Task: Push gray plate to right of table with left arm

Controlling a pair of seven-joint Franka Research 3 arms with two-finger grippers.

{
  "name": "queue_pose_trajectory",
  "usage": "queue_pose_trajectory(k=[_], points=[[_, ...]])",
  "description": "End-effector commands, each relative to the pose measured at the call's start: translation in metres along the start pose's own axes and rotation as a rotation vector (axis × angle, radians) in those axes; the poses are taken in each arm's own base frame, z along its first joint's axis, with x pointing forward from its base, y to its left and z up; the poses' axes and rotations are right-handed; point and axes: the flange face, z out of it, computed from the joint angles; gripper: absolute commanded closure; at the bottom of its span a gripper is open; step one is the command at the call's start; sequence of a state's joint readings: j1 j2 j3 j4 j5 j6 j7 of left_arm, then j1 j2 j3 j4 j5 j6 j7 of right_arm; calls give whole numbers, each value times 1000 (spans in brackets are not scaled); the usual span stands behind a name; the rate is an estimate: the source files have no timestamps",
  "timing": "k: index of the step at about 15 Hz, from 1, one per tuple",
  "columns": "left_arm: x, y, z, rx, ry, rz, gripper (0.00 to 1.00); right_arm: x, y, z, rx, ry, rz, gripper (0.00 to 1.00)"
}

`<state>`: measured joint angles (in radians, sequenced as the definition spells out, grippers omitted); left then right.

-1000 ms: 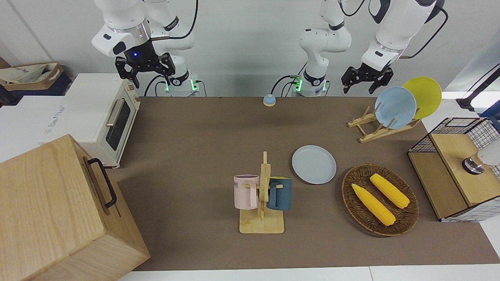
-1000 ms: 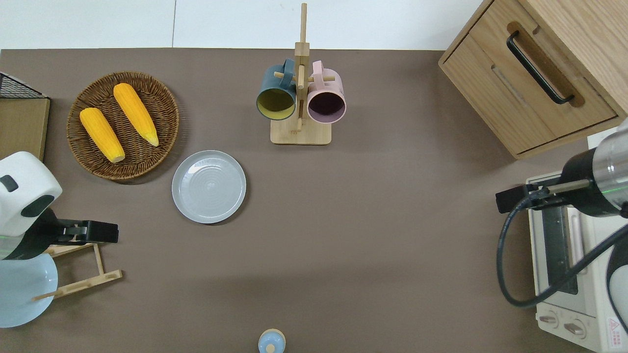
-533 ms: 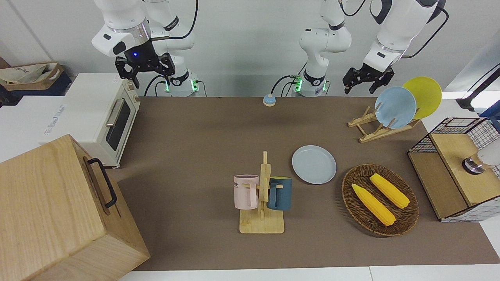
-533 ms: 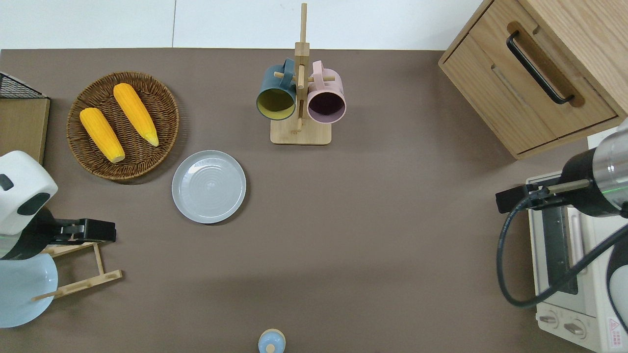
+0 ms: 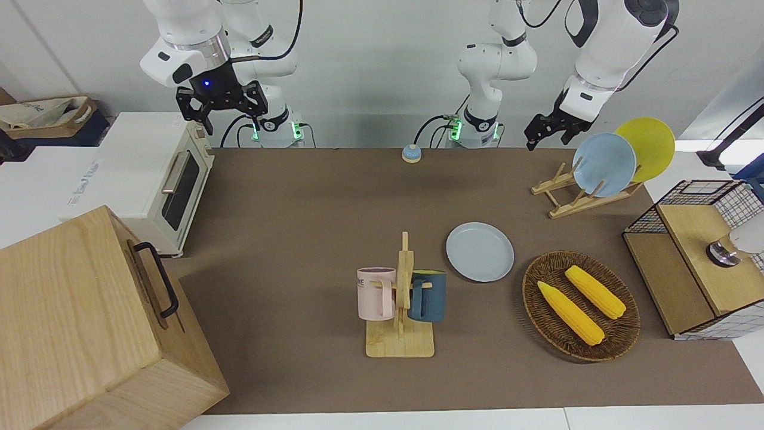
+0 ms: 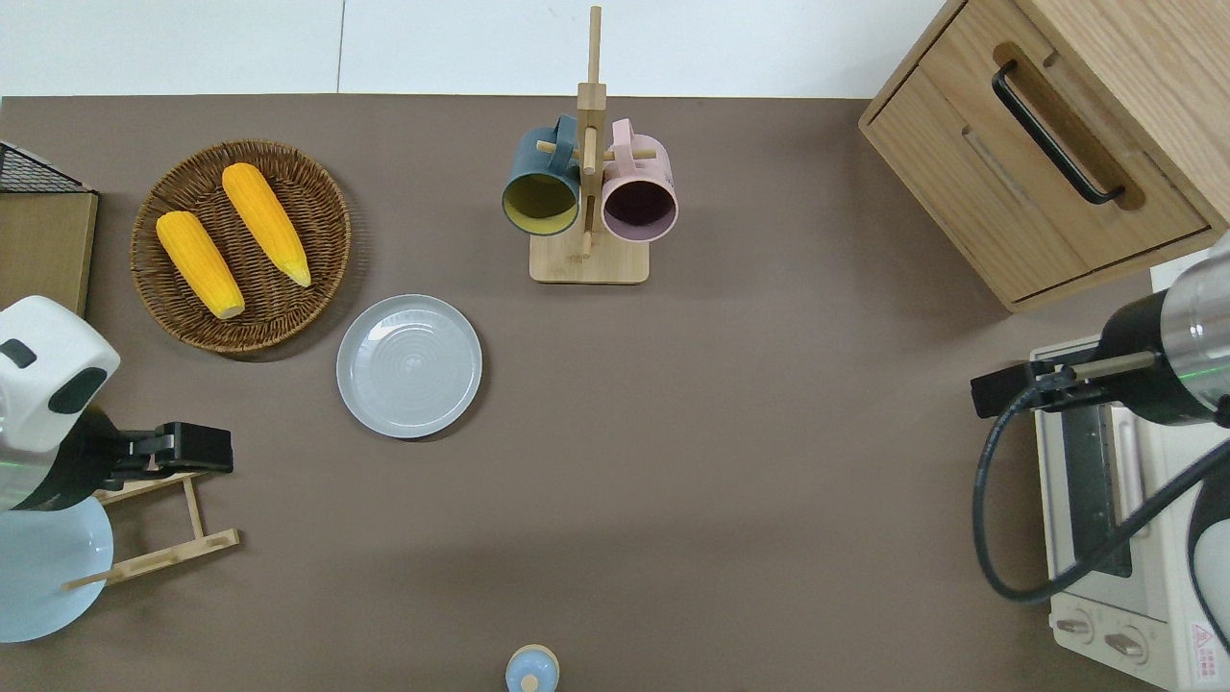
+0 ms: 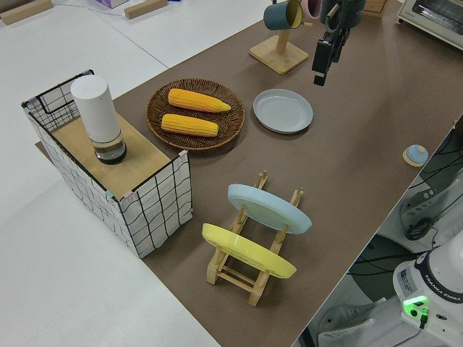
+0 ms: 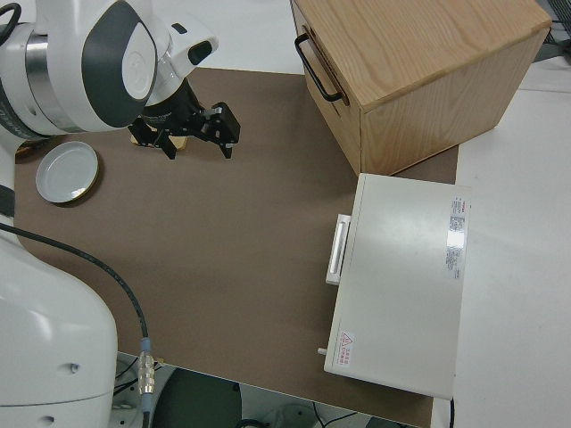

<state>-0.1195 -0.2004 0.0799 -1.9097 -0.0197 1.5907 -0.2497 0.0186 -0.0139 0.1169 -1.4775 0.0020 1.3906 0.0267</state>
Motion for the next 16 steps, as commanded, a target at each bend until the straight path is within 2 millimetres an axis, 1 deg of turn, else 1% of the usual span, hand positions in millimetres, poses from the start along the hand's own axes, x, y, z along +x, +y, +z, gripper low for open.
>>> queue_pose_trajectory(k=[1, 6, 10, 14, 16], points=[[3, -2, 28, -3, -2, -89, 9, -3, 1, -4, 10, -4, 4, 17], [7, -2, 47, -15, 14, -136, 9, -3, 1, -4, 10, -4, 4, 17], [11, 0, 80, -48, 41, -207, 9, -3, 1, -4, 10, -5, 4, 17], [12, 5, 100, -53, 59, -238, 9, -3, 1, -4, 10, -4, 4, 17], [14, 7, 117, -59, 64, -241, 9, -3, 2, -4, 10, -4, 7, 17]])
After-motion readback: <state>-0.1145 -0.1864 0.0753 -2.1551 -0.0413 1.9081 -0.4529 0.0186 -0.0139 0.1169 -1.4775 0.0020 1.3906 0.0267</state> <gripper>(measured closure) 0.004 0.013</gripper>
